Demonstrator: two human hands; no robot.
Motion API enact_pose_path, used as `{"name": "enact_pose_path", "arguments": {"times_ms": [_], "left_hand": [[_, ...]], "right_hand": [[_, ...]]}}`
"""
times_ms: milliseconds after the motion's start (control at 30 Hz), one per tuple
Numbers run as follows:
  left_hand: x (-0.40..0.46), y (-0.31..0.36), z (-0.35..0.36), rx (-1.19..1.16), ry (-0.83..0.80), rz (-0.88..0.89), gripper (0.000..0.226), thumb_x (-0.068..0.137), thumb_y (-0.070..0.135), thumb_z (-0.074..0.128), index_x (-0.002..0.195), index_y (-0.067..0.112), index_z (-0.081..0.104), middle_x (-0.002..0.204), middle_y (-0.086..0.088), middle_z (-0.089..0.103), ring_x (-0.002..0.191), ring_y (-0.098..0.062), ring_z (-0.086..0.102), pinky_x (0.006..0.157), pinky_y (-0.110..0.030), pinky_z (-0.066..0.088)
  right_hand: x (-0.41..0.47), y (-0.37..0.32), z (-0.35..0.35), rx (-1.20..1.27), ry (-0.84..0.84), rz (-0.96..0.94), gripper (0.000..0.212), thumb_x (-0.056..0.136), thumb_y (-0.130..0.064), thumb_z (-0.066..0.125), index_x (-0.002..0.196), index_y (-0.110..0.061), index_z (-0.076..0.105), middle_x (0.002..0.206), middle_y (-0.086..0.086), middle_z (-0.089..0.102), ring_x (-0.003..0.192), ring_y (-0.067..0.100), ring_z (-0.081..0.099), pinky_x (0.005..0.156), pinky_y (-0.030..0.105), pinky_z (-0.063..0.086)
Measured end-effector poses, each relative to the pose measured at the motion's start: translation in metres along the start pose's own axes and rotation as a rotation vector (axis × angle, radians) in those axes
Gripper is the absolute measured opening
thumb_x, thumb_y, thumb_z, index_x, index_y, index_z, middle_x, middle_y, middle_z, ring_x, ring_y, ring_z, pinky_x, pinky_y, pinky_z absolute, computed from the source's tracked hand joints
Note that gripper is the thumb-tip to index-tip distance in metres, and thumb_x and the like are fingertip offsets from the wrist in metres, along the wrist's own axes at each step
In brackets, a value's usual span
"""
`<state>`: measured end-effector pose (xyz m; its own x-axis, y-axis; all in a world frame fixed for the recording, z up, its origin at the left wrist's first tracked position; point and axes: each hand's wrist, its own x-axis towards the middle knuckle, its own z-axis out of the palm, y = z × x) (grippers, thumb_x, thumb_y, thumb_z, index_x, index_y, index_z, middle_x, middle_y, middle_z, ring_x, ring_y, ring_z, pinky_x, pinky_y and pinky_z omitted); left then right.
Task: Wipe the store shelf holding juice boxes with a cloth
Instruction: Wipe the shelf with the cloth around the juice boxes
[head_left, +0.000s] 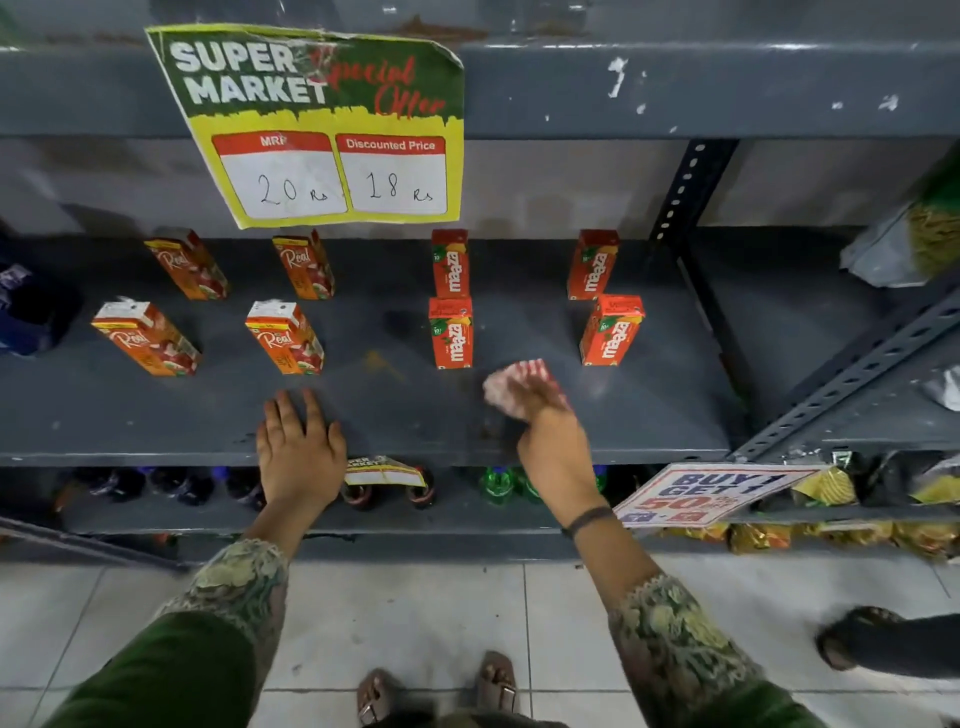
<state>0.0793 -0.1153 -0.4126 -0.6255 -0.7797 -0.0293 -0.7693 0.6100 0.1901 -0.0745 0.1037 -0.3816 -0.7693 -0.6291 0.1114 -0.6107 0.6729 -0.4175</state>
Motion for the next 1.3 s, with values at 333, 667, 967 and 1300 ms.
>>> {"name": "enact_pose_path", "arguments": {"times_ms": [333,667,967,1300], "left_hand": [[0.003,-0.004,-0.001,-0.074,-0.052,-0.014,0.061,0.096,0.038,0.025,0.148,0.012,0.006,0.158,-0.019,0.001,0.146,-0.032,0.000,0.119,-0.045,0.002],[0.027,-0.089,-0.036,-0.238,0.058,0.076,0.056,0.097,0.024,0.034,0.143,-0.004,0.019,0.153,-0.024,0.020,0.144,-0.036,0.015,0.119,-0.046,0.014],[0.055,-0.146,-0.039,0.000,-0.026,0.203,0.061,0.098,0.034,0.027,0.146,0.000,0.013,0.158,-0.018,0.009,0.146,-0.029,0.005,0.119,-0.044,0.006],[0.059,-0.151,-0.038,0.003,-0.051,0.231,0.063,0.097,0.036,0.024,0.147,0.001,0.007,0.158,-0.017,0.004,0.147,-0.029,0.002,0.119,-0.044,0.003]], "right_hand": [[-0.014,-0.031,0.014,-0.047,-0.088,0.143,0.073,0.084,0.008,0.036,0.150,-0.014,0.015,0.159,0.018,0.010,0.147,0.032,0.010,0.120,0.040,0.023],[-0.022,-0.118,0.046,-0.046,0.084,0.177,0.077,0.082,0.004,0.041,0.150,-0.015,0.010,0.161,0.010,0.005,0.149,0.022,0.002,0.123,0.034,0.010],[-0.029,-0.180,0.085,0.070,-0.016,0.150,0.076,0.078,0.009,0.045,0.146,-0.021,0.029,0.160,0.008,0.016,0.148,0.022,0.013,0.120,0.030,0.019],[0.062,-0.187,0.061,0.116,0.045,0.413,0.061,0.083,0.005,0.044,0.142,-0.012,0.038,0.154,0.016,0.031,0.140,0.031,0.032,0.115,0.038,0.032]]}}
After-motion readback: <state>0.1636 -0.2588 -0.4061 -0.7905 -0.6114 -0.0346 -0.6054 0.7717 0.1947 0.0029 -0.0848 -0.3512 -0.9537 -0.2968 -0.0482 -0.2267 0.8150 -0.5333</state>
